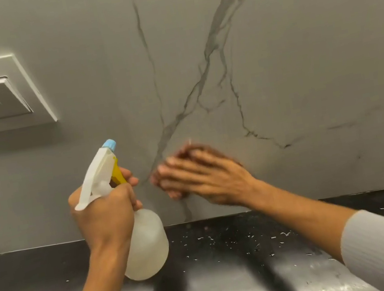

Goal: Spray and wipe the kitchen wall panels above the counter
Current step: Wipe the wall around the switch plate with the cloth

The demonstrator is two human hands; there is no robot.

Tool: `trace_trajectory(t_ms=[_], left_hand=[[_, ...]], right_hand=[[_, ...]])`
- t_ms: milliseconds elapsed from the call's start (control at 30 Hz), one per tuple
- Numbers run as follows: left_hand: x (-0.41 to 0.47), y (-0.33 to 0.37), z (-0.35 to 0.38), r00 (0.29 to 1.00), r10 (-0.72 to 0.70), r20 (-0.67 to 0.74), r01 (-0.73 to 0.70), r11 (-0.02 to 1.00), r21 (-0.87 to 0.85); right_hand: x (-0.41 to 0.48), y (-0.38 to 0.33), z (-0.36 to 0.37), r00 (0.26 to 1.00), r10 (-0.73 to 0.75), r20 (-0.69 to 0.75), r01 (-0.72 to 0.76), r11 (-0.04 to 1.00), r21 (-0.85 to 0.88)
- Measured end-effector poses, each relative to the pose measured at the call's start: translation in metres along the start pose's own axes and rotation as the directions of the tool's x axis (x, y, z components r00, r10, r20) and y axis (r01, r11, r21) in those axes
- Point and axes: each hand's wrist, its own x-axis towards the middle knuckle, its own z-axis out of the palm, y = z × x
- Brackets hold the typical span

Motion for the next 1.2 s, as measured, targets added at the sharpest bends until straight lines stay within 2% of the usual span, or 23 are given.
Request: trace_trajectory(t_ms=[33, 100, 167, 233, 300, 367, 433, 533, 567, 600, 633, 667, 700, 767, 833, 867, 933, 1000, 1033, 1067, 1100, 1133, 1200], left_hand=[[0.001, 0.002, 0.001, 1.0, 0.005, 0.009, -0.005, 1.0, -0.003], [0.003, 0.004, -0.001, 1.0, 0.024, 0.011, -0.024, 1.0, -0.011], [0.004, 0.005, -0.003, 0.999, 0.044, 0.016, -0.044, 0.999, 0.001], [0.004, 0.005, -0.006, 0.998, 0.057, 0.019, -0.057, 0.998, 0.01], [0.002, 0.0, -0.011, 0.999, 0.047, 0.012, -0.048, 0.999, 0.014], [-0.005, -0.006, -0.015, 0.999, 0.033, 0.02, -0.033, 0.999, 0.037], [-0.009, -0.011, -0.02, 0.999, 0.034, 0.041, -0.037, 0.998, 0.057], [-0.009, -0.019, -0.028, 0.999, 0.031, 0.013, -0.031, 0.997, 0.065], [-0.009, -0.019, -0.03, 1.0, 0.019, -0.004, -0.019, 0.998, 0.06], [-0.009, -0.018, -0.031, 1.0, 0.013, -0.009, -0.012, 0.998, 0.053], [-0.008, -0.016, -0.032, 1.0, 0.012, -0.012, -0.011, 0.999, 0.042], [-0.007, -0.014, -0.033, 1.0, 0.015, -0.014, -0.015, 0.999, 0.032], [-0.006, -0.012, -0.033, 1.0, 0.023, -0.017, -0.022, 0.999, 0.029], [-0.005, -0.005, -0.032, 0.999, 0.034, -0.029, -0.033, 0.999, 0.03], [-0.005, 0.002, -0.033, 0.998, 0.042, -0.039, -0.041, 0.999, 0.028], [-0.005, 0.003, -0.033, 0.998, 0.04, -0.042, -0.039, 0.999, 0.026], [-0.005, 0.007, -0.034, 0.998, 0.038, -0.04, -0.036, 0.999, 0.032], [-0.005, 0.007, -0.036, 0.998, 0.023, -0.059, -0.021, 0.999, 0.042], [-0.006, 0.006, -0.036, 0.998, 0.013, -0.068, -0.01, 0.999, 0.048], [-0.008, 0.006, -0.037, 0.997, 0.007, -0.074, -0.003, 0.999, 0.049], [-0.01, 0.007, -0.039, 0.998, 0.005, -0.07, -0.001, 0.999, 0.049], [-0.011, 0.009, -0.039, 0.998, 0.004, -0.062, -0.001, 0.999, 0.047], [-0.009, 0.014, -0.04, 0.998, 0.0, -0.066, 0.003, 0.999, 0.039]], right_hand=[[0.024, 0.011, -0.003, 0.986, 0.132, -0.098, -0.126, 0.99, 0.059], [0.071, 0.028, -0.007, 0.915, 0.316, -0.252, -0.283, 0.946, 0.159], [0.097, 0.027, -0.005, 0.868, 0.379, -0.321, -0.342, 0.925, 0.167], [0.099, 0.006, 0.004, 0.873, 0.368, -0.32, -0.332, 0.929, 0.162], [0.074, -0.038, 0.011, 0.954, 0.225, -0.196, -0.204, 0.972, 0.119], [0.028, -0.082, 0.015, 0.998, -0.014, 0.062, 0.009, 0.996, 0.091], [-0.008, -0.1, 0.018, 0.956, -0.148, 0.252, 0.119, 0.985, 0.128], [-0.001, -0.081, 0.015, 0.897, -0.3, 0.324, 0.259, 0.952, 0.162], [0.012, -0.066, 0.007, 0.912, -0.3, 0.28, 0.264, 0.951, 0.16], [0.028, -0.046, -0.002, 0.959, -0.226, 0.171, 0.21, 0.972, 0.104], [0.049, -0.018, -0.013, 0.995, -0.104, 0.008, 0.104, 0.994, 0.036], [0.074, 0.016, -0.022, 0.987, 0.015, -0.162, -0.009, 0.999, 0.035], [0.102, 0.051, -0.03, 0.948, 0.113, -0.299, -0.101, 0.993, 0.054], [0.158, 0.115, -0.049, 0.856, 0.251, -0.452, -0.252, 0.966, 0.06], [0.196, 0.148, -0.064, 0.776, 0.387, -0.498, -0.422, 0.905, 0.045], [0.2, 0.148, -0.067, 0.764, 0.424, -0.487, -0.454, 0.889, 0.063], [0.184, 0.117, -0.058, 0.805, 0.38, -0.456, -0.381, 0.92, 0.094], [0.139, 0.057, -0.044, 0.928, 0.172, -0.33, -0.177, 0.984, 0.013], [0.111, 0.027, -0.036, 0.983, -0.003, -0.182, -0.007, 0.999, -0.053], [0.084, 0.005, -0.03, 0.981, -0.192, -0.006, 0.191, 0.979, -0.069], [0.063, -0.005, -0.026, 0.936, -0.326, 0.13, 0.331, 0.943, -0.02], [0.053, 0.0, -0.025, 0.913, -0.376, 0.162, 0.377, 0.926, 0.022], [0.066, 0.036, -0.031, 0.963, -0.264, 0.054, 0.263, 0.965, 0.013]])
